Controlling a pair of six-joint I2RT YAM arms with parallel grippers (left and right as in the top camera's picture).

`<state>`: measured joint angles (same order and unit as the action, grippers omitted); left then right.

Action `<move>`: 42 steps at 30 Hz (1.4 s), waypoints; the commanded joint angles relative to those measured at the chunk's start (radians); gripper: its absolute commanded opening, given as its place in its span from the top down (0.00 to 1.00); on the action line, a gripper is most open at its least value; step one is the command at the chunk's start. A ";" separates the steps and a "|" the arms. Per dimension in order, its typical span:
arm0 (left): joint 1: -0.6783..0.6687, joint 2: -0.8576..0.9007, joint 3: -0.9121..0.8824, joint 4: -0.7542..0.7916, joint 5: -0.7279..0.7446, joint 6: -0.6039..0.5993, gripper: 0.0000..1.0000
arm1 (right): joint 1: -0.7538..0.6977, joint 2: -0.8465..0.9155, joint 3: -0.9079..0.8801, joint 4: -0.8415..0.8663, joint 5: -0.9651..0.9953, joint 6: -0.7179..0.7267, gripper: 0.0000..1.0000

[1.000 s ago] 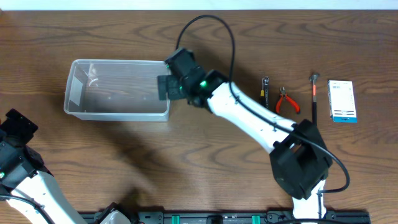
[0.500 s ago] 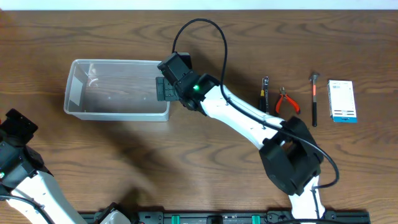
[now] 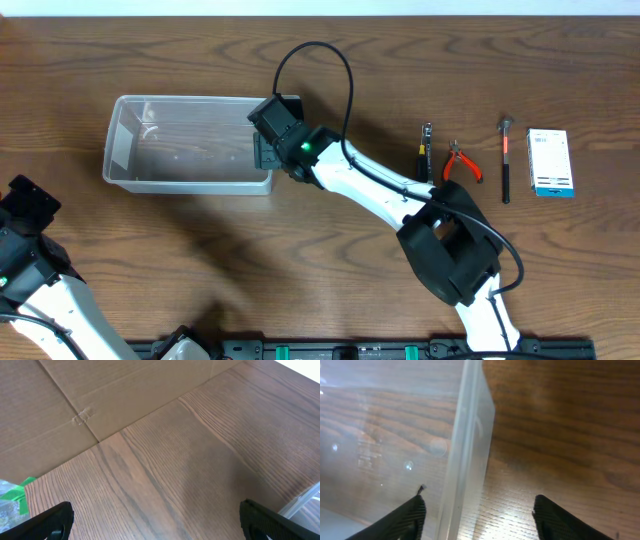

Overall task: Pack container
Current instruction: 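Drag the clear container rightward toward the tools with the right gripper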

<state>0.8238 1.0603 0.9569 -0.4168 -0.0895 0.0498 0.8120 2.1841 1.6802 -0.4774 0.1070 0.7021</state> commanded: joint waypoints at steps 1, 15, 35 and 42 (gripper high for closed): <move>0.005 -0.002 0.026 -0.002 -0.012 -0.002 0.02 | 0.019 0.027 0.020 -0.002 0.016 0.008 0.38; 0.005 -0.002 0.026 -0.002 -0.012 -0.002 0.02 | 0.021 0.027 0.020 -0.047 0.046 0.008 0.71; 0.005 -0.002 0.026 -0.002 -0.012 -0.002 0.02 | -0.135 0.005 0.146 -0.485 0.076 -0.018 0.99; 0.005 -0.002 0.026 -0.002 -0.012 -0.002 0.02 | -0.208 0.004 0.146 -0.613 0.077 -0.008 0.99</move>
<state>0.8238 1.0603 0.9569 -0.4168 -0.0895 0.0498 0.6327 2.1906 1.8317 -1.0454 0.1509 0.6712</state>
